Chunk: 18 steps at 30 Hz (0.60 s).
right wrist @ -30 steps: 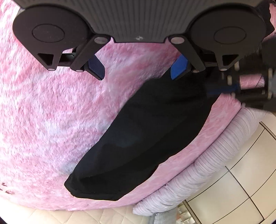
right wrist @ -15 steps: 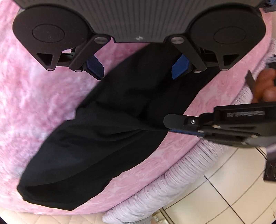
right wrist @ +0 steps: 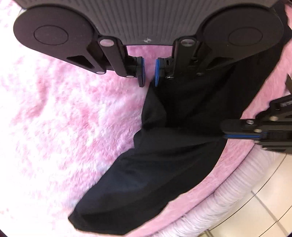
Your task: Fold clothes
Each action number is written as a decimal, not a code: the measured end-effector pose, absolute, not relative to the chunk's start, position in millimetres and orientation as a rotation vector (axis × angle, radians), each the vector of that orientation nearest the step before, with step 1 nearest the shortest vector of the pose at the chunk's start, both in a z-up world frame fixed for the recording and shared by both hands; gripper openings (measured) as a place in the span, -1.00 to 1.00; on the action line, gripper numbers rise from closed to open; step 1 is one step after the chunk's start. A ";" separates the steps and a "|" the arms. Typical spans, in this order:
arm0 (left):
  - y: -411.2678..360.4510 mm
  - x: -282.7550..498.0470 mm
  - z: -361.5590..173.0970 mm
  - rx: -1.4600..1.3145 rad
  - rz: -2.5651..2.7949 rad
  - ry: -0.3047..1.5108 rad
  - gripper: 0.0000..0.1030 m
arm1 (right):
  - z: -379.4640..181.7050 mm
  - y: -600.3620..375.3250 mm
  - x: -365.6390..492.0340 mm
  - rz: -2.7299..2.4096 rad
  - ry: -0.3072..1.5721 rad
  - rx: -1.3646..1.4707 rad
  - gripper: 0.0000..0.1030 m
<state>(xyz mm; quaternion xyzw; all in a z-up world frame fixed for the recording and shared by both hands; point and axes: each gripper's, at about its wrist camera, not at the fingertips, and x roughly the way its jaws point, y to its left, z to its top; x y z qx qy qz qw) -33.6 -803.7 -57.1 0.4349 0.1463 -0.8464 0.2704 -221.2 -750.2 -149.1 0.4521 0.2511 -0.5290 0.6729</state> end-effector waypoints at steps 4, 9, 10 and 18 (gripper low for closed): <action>-798.1 -35.0 -62.6 1.148 -2.275 0.403 -0.99 | -146.4 -747.2 -212.2 -1.221 0.557 0.931 0.24; -799.5 -30.0 -57.4 1.128 -2.275 0.385 -1.00 | -151.9 -765.0 -186.5 -1.262 0.543 0.742 0.71; -799.9 -28.8 -56.7 1.124 -2.277 0.384 -0.99 | -156.9 -772.4 -184.1 -1.269 0.541 0.726 0.69; -786.9 -40.3 -65.3 1.169 -2.339 0.358 -0.99 | -154.0 -758.4 -237.1 -1.359 0.537 0.597 0.28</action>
